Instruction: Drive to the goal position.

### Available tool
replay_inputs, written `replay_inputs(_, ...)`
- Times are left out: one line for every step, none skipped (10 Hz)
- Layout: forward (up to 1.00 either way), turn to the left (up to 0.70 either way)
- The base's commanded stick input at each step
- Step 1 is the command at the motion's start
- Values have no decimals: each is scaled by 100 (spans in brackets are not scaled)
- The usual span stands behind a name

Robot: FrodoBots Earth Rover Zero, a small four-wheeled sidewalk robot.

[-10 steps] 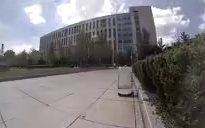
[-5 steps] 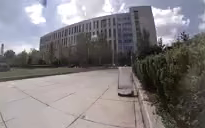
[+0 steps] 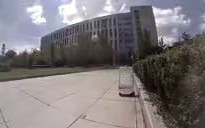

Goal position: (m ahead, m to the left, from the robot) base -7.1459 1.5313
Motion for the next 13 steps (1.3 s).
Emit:
replay_inputs(0, 0)
replay_inputs(0, 0)
replay_inputs(0, 0)
replay_inputs(0, 0)
replay_inputs(56, 0)
replay_inputs(70, 0)
replay_inputs(70, 0)
replay_inputs(70, 0)
replay_inputs(70, 0)
replay_inputs(70, 0)
replay_inputs(70, 0)
replay_inputs(70, 0)
replay_inputs(70, 0)
